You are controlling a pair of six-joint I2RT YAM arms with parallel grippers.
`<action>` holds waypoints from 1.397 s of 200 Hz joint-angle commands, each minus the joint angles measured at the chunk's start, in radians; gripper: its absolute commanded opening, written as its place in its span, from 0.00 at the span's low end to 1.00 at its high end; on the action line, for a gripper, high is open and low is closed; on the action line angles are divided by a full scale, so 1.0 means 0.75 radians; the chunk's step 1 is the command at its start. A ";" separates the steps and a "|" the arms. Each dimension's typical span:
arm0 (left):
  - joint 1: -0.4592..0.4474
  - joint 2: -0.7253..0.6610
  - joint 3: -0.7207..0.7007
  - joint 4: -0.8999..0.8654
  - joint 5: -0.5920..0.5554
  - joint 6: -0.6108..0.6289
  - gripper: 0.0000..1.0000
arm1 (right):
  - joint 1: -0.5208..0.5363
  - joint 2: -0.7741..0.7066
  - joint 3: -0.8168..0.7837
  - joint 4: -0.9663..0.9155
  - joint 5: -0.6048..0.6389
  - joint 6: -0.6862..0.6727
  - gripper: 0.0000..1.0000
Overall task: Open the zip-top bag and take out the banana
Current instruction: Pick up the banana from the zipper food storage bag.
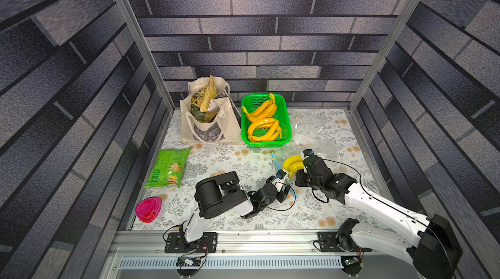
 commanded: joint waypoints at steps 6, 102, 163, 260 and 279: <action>0.018 0.041 0.070 0.020 -0.018 0.048 0.61 | 0.011 -0.014 -0.020 0.037 -0.028 0.024 0.00; 0.051 0.084 0.134 -0.152 -0.115 0.002 0.31 | 0.011 -0.032 -0.048 0.082 0.039 0.071 0.00; 0.052 0.026 0.061 -0.098 -0.140 -0.005 0.19 | 0.007 -0.129 -0.019 -0.074 0.207 0.079 0.51; 0.026 -0.118 -0.074 -0.146 -0.161 -0.019 0.13 | -0.652 -0.069 0.123 -0.205 0.262 -0.028 1.00; 0.022 -0.124 -0.093 -0.132 -0.166 -0.031 0.13 | -0.757 0.107 0.129 -0.089 0.135 -0.002 1.00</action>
